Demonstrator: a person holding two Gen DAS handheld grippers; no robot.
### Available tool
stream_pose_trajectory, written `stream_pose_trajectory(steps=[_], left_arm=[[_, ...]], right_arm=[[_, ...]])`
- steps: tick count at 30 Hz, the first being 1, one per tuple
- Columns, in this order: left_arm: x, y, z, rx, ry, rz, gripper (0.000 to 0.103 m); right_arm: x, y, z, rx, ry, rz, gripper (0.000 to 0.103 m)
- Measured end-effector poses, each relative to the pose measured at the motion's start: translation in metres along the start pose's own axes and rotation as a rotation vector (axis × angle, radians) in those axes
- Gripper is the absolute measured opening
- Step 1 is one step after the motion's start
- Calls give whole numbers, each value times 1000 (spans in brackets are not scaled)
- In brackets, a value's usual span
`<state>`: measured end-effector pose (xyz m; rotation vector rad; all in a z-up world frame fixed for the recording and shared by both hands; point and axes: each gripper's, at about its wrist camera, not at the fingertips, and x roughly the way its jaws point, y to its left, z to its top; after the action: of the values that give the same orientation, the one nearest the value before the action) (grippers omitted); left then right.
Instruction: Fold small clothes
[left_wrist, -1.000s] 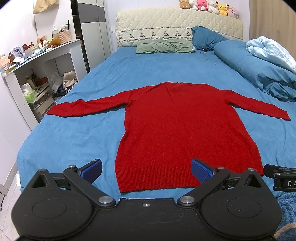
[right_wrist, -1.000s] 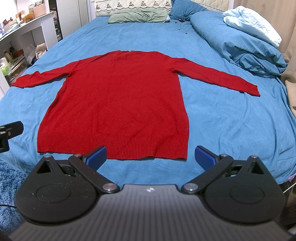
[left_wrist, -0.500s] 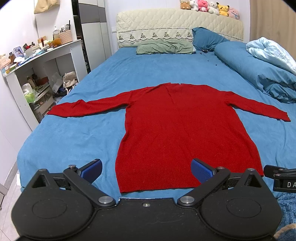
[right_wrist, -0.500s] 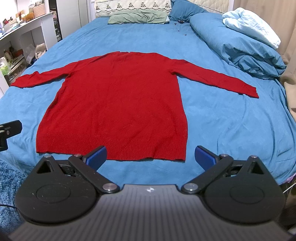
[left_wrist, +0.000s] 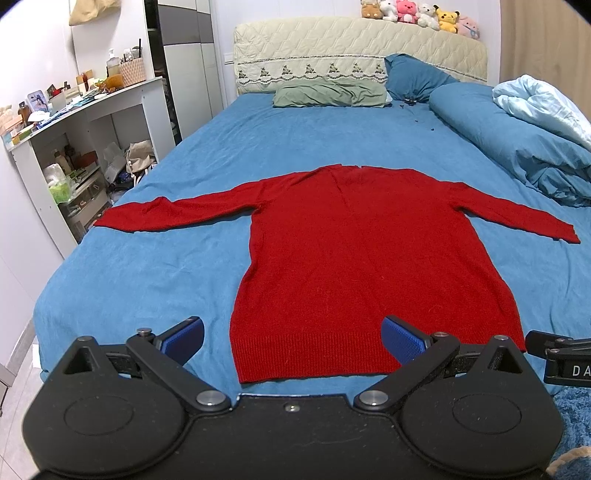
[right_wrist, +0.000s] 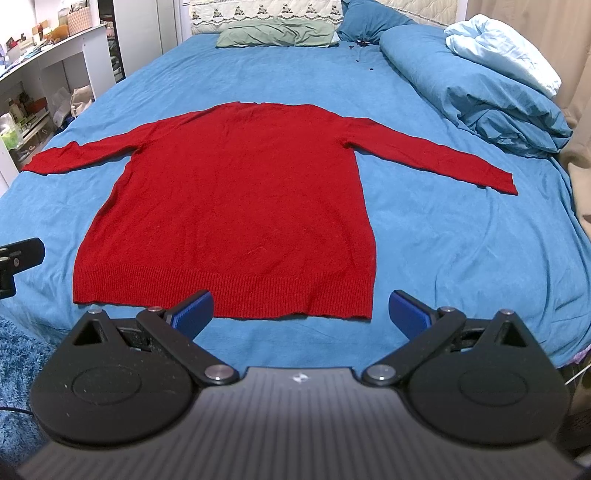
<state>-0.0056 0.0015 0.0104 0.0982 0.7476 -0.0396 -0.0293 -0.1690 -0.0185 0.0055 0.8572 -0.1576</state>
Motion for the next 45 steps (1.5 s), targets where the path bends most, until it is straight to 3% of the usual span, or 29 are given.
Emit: stream_pose_trajectory(steps=[21, 26, 30, 37, 45], left_arm=[[0, 1, 2, -7, -2, 0, 103], [-13, -6, 31, -19, -64, -35, 103], [-15, -25, 82, 2, -137, -124, 103], [46, -89, 175, 77, -178, -200, 103], [174, -166, 226, 140, -68, -257, 103]], right_arm=[[-2, 1, 0, 11, -1, 8, 103], [-16, -13, 16, 64, -44, 23, 103], [-28, -45, 46, 140, -109, 30, 103], [-2, -122, 105, 281, -204, -64, 103], [96, -233, 137, 423, -200, -179, 103]])
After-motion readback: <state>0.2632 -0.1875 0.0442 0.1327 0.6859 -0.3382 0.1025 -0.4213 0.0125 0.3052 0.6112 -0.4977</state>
